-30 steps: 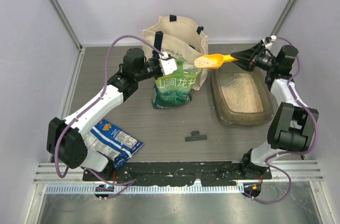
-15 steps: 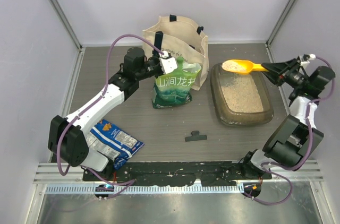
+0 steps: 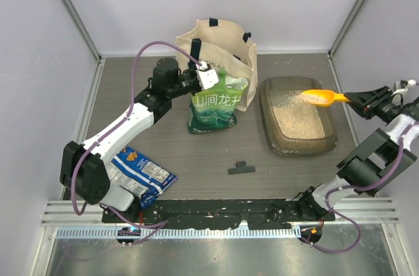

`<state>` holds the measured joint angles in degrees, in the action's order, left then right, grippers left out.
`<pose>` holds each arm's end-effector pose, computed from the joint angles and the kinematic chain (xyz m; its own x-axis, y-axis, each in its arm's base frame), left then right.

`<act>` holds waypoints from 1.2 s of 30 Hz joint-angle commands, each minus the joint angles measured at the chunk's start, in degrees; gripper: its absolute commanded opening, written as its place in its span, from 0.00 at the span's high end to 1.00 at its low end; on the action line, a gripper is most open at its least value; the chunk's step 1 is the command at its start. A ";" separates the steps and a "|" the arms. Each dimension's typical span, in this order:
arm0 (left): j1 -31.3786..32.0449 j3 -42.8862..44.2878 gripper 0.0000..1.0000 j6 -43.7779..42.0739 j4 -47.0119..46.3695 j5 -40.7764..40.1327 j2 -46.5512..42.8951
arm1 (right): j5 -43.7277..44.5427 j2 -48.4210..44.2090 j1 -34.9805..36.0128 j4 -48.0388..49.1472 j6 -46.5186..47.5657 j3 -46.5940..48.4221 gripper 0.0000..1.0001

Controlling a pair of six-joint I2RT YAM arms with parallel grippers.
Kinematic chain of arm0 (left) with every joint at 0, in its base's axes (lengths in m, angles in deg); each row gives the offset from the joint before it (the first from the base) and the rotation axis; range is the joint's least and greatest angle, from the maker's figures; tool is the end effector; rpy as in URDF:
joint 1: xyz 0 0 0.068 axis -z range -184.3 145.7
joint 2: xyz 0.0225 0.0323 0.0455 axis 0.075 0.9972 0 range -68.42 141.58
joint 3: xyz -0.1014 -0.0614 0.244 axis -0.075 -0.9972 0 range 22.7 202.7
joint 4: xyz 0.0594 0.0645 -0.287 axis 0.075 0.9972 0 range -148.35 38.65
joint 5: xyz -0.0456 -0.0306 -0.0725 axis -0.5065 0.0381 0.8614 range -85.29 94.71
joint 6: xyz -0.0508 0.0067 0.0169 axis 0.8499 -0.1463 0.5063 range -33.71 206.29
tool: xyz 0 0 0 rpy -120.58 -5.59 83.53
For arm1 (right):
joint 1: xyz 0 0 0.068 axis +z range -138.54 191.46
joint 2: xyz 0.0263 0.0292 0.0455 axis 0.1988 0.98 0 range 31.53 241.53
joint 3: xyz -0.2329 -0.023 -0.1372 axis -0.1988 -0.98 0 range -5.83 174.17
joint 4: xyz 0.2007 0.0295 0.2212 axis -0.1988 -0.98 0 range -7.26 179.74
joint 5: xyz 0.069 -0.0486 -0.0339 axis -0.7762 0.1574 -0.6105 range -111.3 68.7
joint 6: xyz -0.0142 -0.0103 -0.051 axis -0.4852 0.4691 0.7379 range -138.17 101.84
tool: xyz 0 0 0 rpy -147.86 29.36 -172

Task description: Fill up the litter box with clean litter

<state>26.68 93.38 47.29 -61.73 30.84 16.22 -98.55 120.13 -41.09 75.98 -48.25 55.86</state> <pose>0.3276 -0.2151 0.3445 0.4020 0.4175 -0.8149 0.7467 0.3656 0.5557 0.2450 -0.2630 0.2466 -0.4806 0.8093 -0.3378 -0.0390 0.3650 0.9302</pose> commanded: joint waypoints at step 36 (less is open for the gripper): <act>0.75 0.25 1.00 16.05 -6.36 -0.73 -9.05 | 52.91 -14.43 44.27 -22.25 47.41 28.69 0.99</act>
<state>27.56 91.12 57.30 -59.63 29.92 11.87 -48.24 105.70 -3.58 61.16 -4.38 71.49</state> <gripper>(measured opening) 0.011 0.337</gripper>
